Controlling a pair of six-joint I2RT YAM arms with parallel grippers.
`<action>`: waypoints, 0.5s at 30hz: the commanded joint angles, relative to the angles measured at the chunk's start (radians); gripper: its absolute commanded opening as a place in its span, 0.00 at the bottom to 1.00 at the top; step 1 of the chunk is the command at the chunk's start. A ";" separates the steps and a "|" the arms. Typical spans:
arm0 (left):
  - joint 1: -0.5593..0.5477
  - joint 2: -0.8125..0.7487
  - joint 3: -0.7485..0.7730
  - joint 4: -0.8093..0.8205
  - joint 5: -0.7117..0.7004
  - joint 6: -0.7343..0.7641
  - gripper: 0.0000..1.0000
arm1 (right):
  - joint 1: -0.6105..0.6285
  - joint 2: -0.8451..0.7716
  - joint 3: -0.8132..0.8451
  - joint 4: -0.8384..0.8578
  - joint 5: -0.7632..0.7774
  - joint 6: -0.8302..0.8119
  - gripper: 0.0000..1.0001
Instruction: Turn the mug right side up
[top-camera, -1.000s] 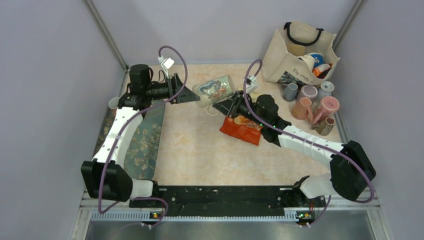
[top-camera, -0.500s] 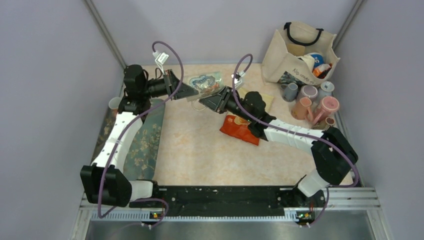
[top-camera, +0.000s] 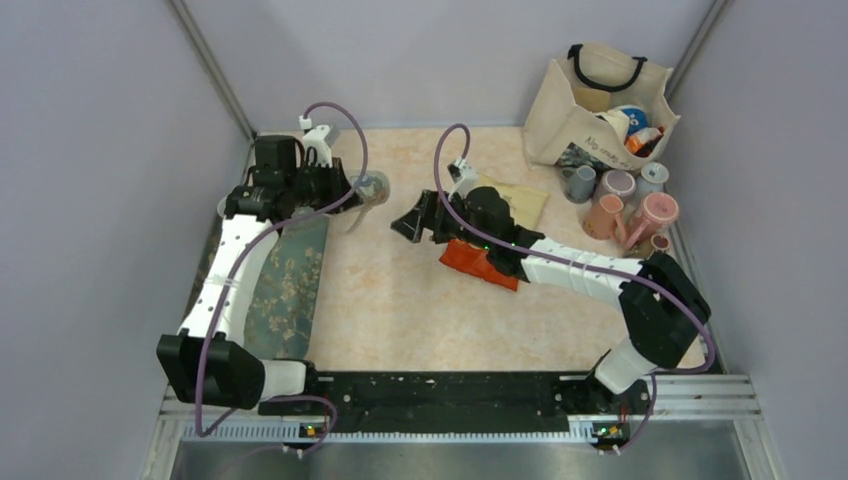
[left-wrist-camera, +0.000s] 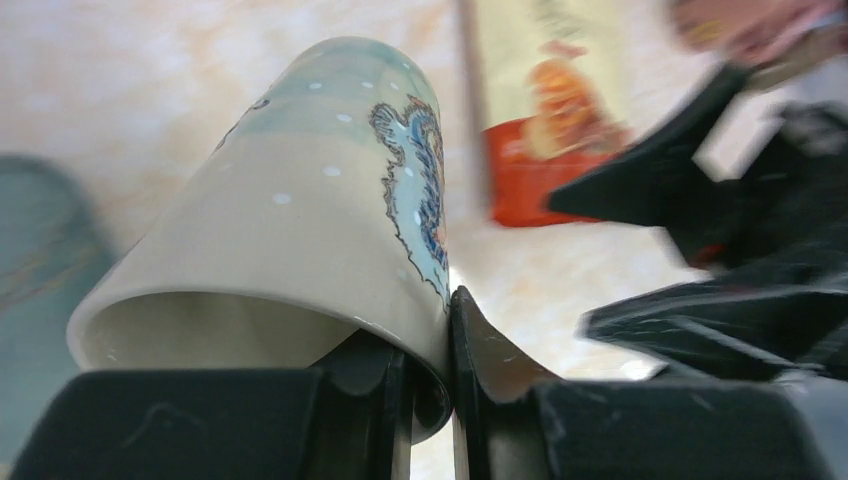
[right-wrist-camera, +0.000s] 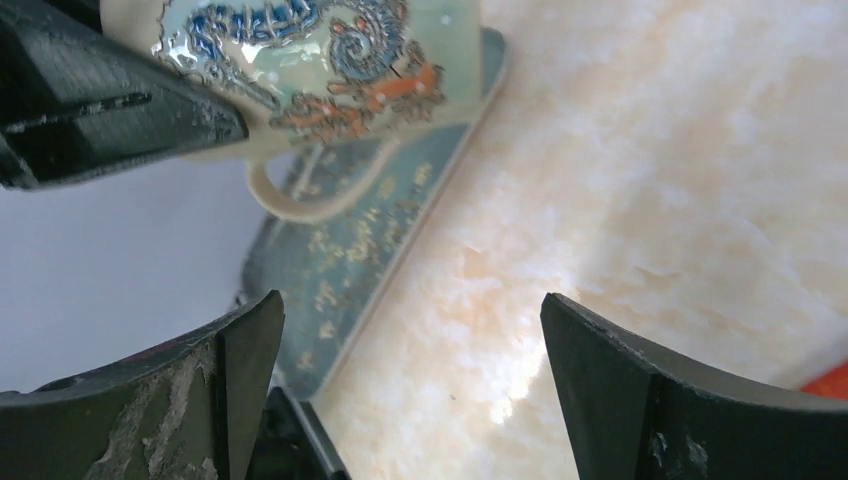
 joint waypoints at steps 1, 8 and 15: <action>0.039 0.058 0.102 -0.154 -0.291 0.418 0.00 | 0.005 -0.083 0.016 -0.173 0.047 -0.131 0.99; 0.227 0.329 0.328 -0.436 -0.358 0.687 0.00 | 0.003 -0.140 0.092 -0.457 0.184 -0.304 0.99; 0.294 0.544 0.471 -0.540 -0.455 0.744 0.00 | -0.034 -0.208 0.109 -0.579 0.271 -0.334 0.99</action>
